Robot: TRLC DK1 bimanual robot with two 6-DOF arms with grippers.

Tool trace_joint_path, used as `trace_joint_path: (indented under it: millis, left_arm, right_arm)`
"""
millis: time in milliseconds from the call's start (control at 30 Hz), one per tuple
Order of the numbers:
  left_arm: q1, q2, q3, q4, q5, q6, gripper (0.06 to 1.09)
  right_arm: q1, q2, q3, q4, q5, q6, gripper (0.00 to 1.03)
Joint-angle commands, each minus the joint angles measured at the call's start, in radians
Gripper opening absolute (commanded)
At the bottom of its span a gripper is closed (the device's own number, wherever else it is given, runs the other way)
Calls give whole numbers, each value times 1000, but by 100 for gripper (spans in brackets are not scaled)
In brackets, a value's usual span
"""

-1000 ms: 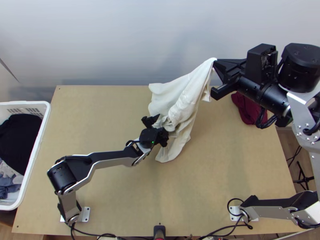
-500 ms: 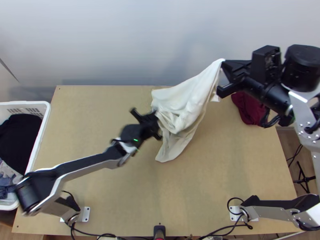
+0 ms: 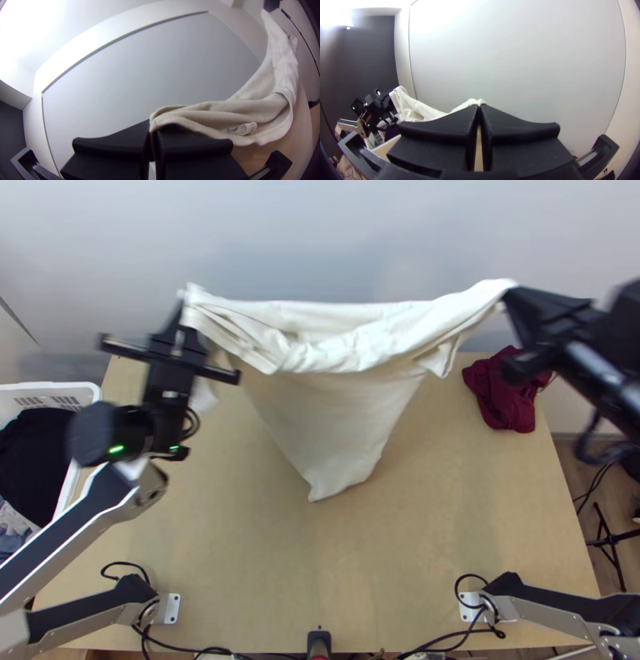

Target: Fold the t-shirt

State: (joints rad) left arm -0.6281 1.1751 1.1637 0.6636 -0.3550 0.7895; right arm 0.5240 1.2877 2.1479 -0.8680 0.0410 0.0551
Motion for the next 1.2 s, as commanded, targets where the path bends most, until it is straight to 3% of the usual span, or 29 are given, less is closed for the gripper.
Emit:
trace_joint_path:
  millis: [0,200,267,300,500,633,767,933,967,1100,1167]
  left_arm:
    - [-28,-132,148,-1,-52,-79,9]
    - [-38,-206,205,-2,-58,-113,9]
    - [-44,-221,243,-2,-59,-116,9]
    - [-45,-227,258,-2,-58,-116,9]
    - [-55,-218,344,-21,-58,-148,9]
    - [-177,-238,315,-197,-61,-237,9]
    - [-285,-262,142,-265,-61,-259,9]
    - [-297,-267,-116,-260,-9,-381,9]
    - [-265,-253,-167,-249,17,-392,9]
    - [-7,-115,-302,-113,274,-483,9]
    - [57,15,-292,-76,333,-470,9]
  right_arm:
    - [24,-44,139,4,0,107,3]
    - [-70,-103,144,6,-15,212,3]
    - [-177,-114,171,15,-133,367,3]
    - [-208,-126,167,14,-181,394,3]
    - [-254,-182,119,12,-288,502,3]
    - [-243,-172,40,-3,-385,551,3]
    - [-186,-186,-174,-12,-412,525,3]
    - [-194,-191,-514,21,-411,397,3]
    - [-206,-189,-579,46,-408,370,3]
    - [-252,-143,-777,221,-409,325,3]
    - [-285,-87,-812,284,-409,298,3]
